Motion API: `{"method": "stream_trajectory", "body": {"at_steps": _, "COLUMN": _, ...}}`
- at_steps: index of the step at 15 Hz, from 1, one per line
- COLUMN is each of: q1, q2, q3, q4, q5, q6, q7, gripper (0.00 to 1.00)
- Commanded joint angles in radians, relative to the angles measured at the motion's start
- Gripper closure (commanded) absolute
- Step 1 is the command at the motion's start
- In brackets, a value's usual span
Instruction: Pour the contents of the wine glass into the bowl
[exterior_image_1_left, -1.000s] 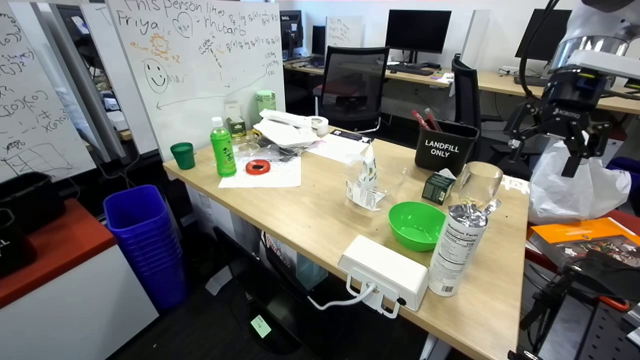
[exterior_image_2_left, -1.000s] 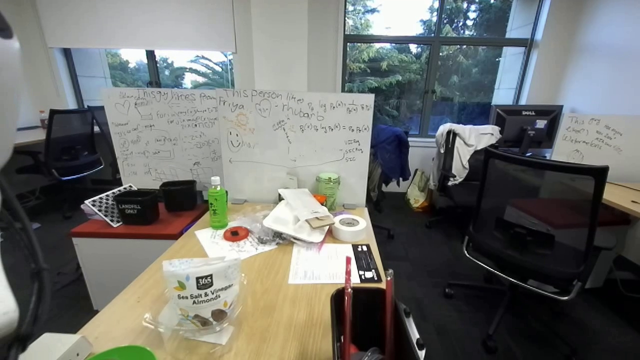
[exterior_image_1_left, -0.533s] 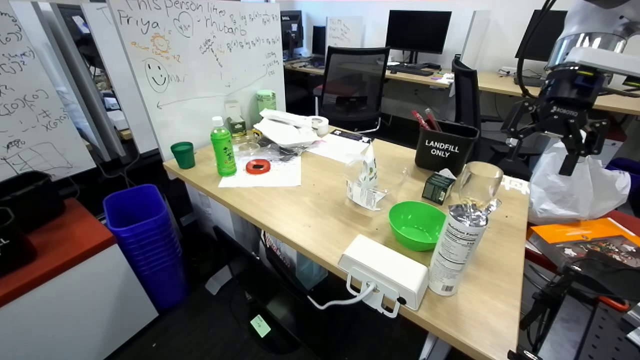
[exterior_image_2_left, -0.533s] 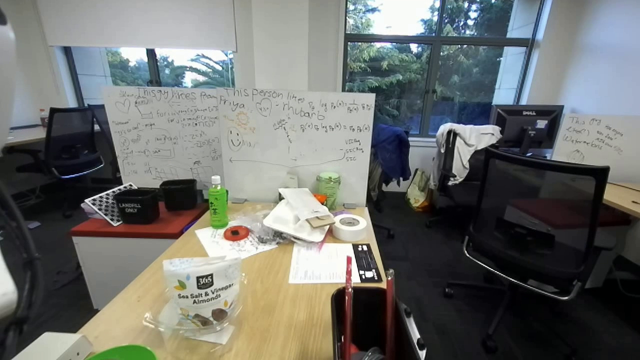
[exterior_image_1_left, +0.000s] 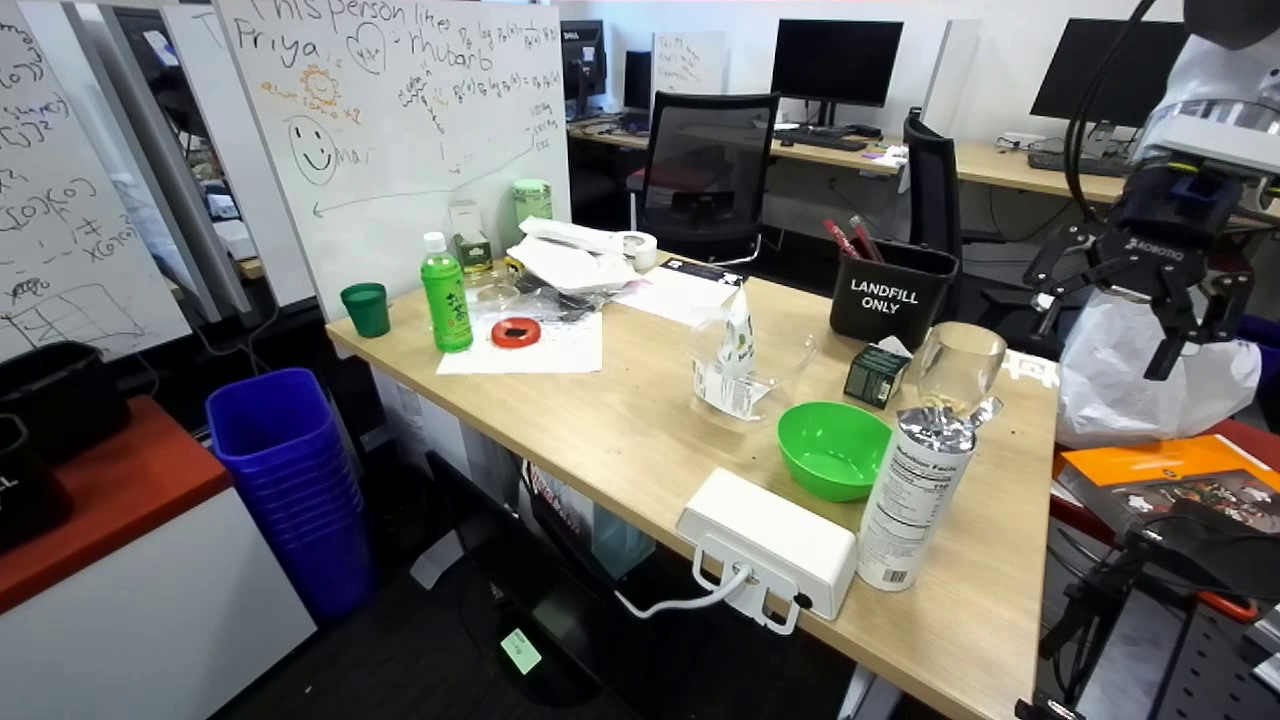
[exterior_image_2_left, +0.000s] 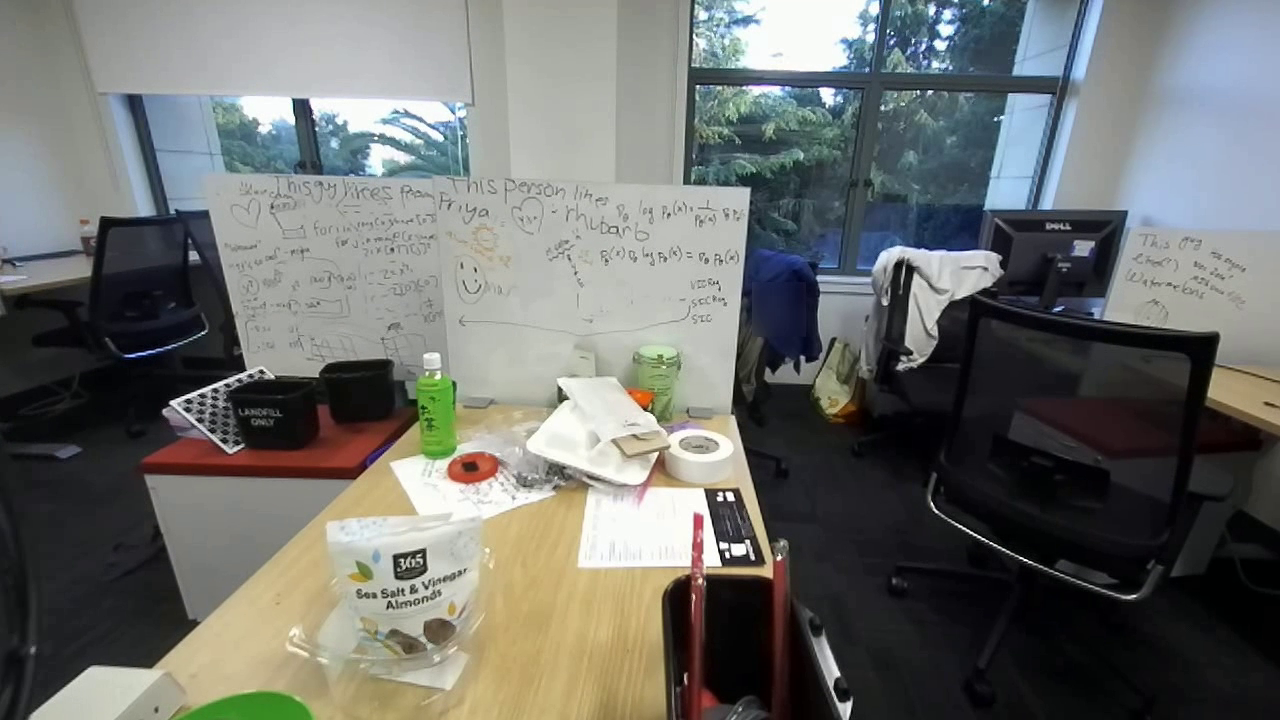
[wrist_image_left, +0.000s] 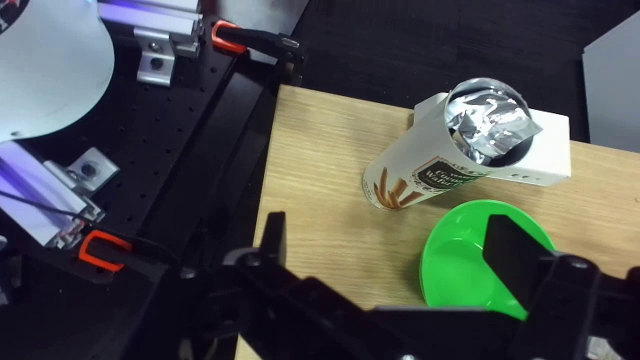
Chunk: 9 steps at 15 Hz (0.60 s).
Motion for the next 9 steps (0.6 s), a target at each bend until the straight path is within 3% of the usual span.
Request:
{"method": "stream_trajectory", "body": {"at_steps": 1, "q1": -0.051, "q2": -0.011, "q3": -0.035, "q4": -0.053, "q5": 0.098, "q6": 0.004, "q7": 0.033, "gripper": 0.00}}
{"method": "stream_trajectory", "body": {"at_steps": 4, "q1": -0.072, "q2": -0.008, "q3": -0.060, "q4": -0.093, "q5": 0.201, "q6": 0.001, "q7": 0.060, "gripper": 0.00}}
{"method": "stream_trajectory", "body": {"at_steps": 5, "q1": -0.074, "q2": 0.003, "q3": -0.047, "q4": -0.072, "q5": 0.144, "q6": -0.005, "q7": 0.027, "gripper": 0.00}}
{"method": "stream_trajectory", "body": {"at_steps": 9, "q1": -0.079, "q2": 0.003, "q3": -0.048, "q4": -0.085, "q5": 0.185, "q6": -0.005, "q7": 0.046, "gripper": 0.00}}
